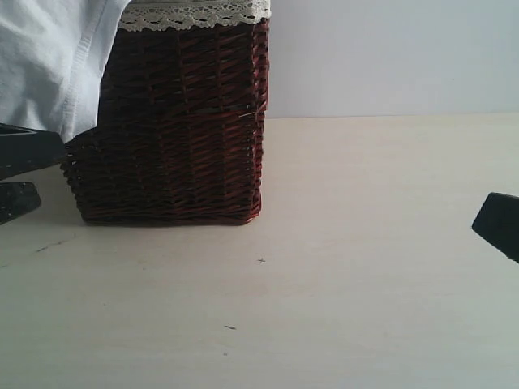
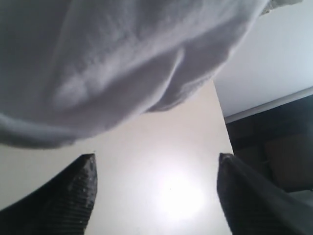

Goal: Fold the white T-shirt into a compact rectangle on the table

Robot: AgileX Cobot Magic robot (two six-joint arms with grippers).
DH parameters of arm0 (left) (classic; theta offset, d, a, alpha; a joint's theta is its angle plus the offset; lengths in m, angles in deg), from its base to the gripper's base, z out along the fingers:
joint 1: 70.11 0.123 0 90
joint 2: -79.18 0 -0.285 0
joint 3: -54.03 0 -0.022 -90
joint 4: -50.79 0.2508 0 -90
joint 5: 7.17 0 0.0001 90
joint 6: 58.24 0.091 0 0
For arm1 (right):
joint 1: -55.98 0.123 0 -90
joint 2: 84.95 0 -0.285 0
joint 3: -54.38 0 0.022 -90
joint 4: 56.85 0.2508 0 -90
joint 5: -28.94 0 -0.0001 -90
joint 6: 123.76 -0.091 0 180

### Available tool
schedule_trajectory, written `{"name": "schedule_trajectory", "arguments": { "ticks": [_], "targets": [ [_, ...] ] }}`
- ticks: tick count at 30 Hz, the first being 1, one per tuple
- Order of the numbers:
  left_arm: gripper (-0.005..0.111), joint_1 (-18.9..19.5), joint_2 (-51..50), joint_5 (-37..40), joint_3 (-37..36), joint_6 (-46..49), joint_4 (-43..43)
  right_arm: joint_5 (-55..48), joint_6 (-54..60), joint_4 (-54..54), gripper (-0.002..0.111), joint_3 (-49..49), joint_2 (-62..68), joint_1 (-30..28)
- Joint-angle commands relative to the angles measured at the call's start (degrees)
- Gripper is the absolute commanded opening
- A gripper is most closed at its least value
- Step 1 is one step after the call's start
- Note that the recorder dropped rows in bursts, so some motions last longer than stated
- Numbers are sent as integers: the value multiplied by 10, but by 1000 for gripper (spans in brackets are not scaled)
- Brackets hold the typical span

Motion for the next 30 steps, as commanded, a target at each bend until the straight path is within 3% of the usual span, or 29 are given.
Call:
{"name": "schedule_trajectory", "arguments": {
  "ticks": [1, 3, 4, 6, 9, 11, 14, 19, 24, 30],
  "targets": [
    [67, -1, -32, -37, -2, 85, -90, 5, 1, 16, 0, -5, 2, 3],
    [67, -1, -40, -65, -2, 126, -139, 5, 1, 16, 0, -5, 2, 3],
    [67, -1, -47, -90, -2, 193, -210, 5, 1, 14, 0, -5, 2, 3],
    [67, -1, -59, -108, 6, 292, -272, 5, 1, 14, 0, -5, 2, 3],
    [67, -1, -85, -107, 41, 314, -272, 6, 1, 14, 0, -5, 2, 3],
    [59, -1, -97, -88, 76, 314, -272, 13, 1, 12, 0, -5, 2, 3],
    [0, -1, -91, -63, 120, 314, -272, 25, 1, 12, 0, -5, 2, 3],
    [0, 5, -54, -35, 188, 316, -272, 38, 5, 4, 0, -5, 2, 3],
    [0, 13, -24, -38, 350, 316, -272, 40, 3, -83, 0, -5, 2, 3],
    [0, 13, -68, -30, 570, 259, -272, 40, 3, -96, 0, -5, 2, 3]
  ]
}}
